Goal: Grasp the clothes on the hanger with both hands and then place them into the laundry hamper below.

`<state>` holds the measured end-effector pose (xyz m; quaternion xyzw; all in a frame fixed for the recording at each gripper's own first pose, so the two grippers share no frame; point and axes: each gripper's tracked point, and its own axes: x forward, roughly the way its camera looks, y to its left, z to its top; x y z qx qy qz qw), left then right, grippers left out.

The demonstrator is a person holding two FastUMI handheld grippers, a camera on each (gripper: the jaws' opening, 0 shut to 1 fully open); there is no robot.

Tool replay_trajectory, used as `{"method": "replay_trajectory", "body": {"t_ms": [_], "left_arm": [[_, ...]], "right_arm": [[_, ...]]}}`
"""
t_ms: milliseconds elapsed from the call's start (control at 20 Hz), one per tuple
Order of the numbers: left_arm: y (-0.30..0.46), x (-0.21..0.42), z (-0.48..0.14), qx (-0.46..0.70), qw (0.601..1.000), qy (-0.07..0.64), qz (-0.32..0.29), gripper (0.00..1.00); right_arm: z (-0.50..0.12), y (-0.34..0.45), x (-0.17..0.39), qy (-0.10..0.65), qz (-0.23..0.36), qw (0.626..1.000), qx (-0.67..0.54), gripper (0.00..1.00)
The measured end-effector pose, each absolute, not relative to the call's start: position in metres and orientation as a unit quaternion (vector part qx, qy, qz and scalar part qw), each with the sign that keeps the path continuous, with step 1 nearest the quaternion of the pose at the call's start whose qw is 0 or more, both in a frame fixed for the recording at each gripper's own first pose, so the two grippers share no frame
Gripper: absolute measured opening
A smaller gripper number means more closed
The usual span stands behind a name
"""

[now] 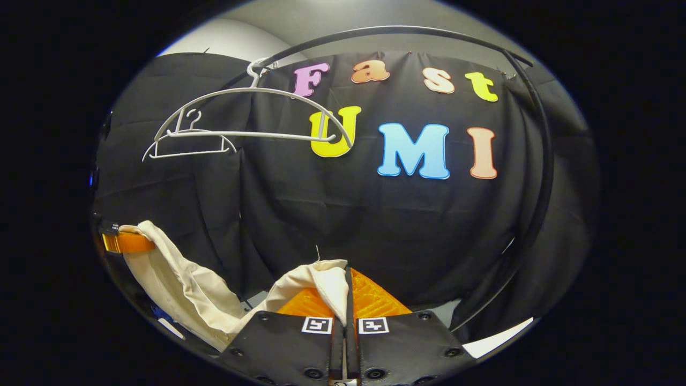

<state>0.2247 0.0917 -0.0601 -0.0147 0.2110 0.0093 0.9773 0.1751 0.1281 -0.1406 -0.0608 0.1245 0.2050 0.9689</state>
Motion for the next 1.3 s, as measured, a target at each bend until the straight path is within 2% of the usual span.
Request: {"method": "replay_trajectory", "body": {"t_ms": [200,600,800,850,1100,1300], "left_arm": [[0.078,0.212,-0.092,-0.013,0.973,0.226,-0.044,0.01],[0.055,0.212,-0.142,0.033,0.956,0.270,-0.111,0.01],[0.055,0.211,-0.153,0.029,0.953,0.281,-0.110,0.01],[0.056,0.211,-0.161,0.030,0.952,0.288,-0.104,0.01],[0.064,0.218,-0.196,0.014,0.944,0.321,-0.076,0.01],[0.055,0.215,-0.214,0.057,0.938,0.332,-0.076,0.01]], "right_arm": [[-0.165,0.132,0.144,0.149,0.176,0.971,-0.058,0.04],[-0.221,0.125,0.109,0.241,0.124,0.962,-0.044,0.04],[-0.237,0.124,0.109,0.262,0.124,0.957,-0.023,0.01],[-0.243,0.123,0.107,0.270,0.126,0.954,-0.021,0.04],[-0.268,0.110,0.100,0.301,0.135,0.944,-0.034,0.04],[-0.300,0.105,0.099,0.332,0.128,0.934,-0.037,0.04]]}}
